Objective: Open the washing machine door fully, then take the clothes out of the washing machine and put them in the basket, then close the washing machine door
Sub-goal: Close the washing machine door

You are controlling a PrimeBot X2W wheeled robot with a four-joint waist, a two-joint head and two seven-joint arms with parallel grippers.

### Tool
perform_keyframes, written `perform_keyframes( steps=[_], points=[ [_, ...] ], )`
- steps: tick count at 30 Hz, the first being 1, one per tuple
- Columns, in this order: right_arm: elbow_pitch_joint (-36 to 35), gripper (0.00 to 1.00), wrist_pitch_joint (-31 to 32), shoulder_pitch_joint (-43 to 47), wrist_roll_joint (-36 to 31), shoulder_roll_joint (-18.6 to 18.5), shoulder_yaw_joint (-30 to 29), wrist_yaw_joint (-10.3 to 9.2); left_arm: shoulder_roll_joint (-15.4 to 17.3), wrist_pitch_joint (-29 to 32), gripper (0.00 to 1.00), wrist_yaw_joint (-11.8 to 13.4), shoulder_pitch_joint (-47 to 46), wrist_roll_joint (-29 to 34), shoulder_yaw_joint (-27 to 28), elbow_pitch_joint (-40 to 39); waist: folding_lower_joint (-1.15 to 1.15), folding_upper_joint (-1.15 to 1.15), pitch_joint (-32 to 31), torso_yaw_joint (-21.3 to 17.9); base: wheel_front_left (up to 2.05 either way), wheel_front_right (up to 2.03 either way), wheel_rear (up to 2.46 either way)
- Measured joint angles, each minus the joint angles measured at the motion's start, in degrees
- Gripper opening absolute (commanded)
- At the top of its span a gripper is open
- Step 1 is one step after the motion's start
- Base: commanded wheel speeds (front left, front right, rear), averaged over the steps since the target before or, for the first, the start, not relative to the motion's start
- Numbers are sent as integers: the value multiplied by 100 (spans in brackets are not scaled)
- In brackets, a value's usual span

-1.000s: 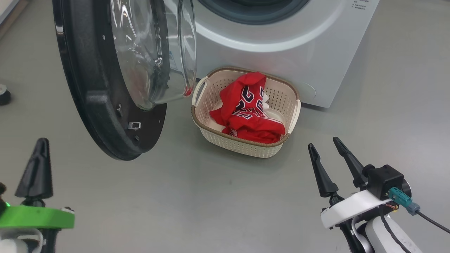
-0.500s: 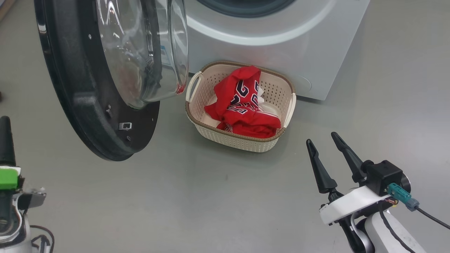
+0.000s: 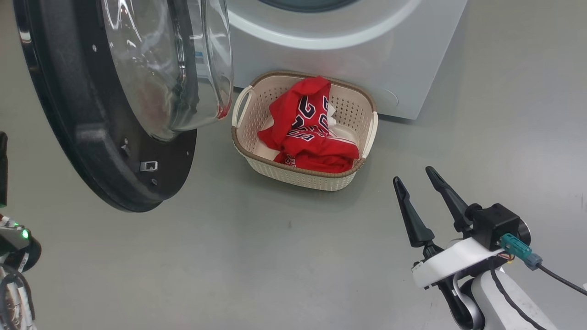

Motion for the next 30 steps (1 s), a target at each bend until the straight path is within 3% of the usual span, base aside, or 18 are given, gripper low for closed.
perform_keyframes(
  steps=[7, 15, 30],
  points=[
    [1, 100, 0, -49, 1, -7, -23, 0, 1, 430, 0, -13, -85, -333, 49, 278, 0, 0, 40, -54, 0, 0, 0],
    [5, 100, 0, -49, 12, 2, -18, 0, 146, 937, 0, -24, -81, -344, -270, 725, 0, 0, 23, -116, 0, 0, 0],
    [33, 100, 0, -51, 13, 8, -56, 0, 201, 1556, 0, -24, -81, -748, -588, 745, 0, 0, -26, -233, 0, 0, 0]
  ],
)
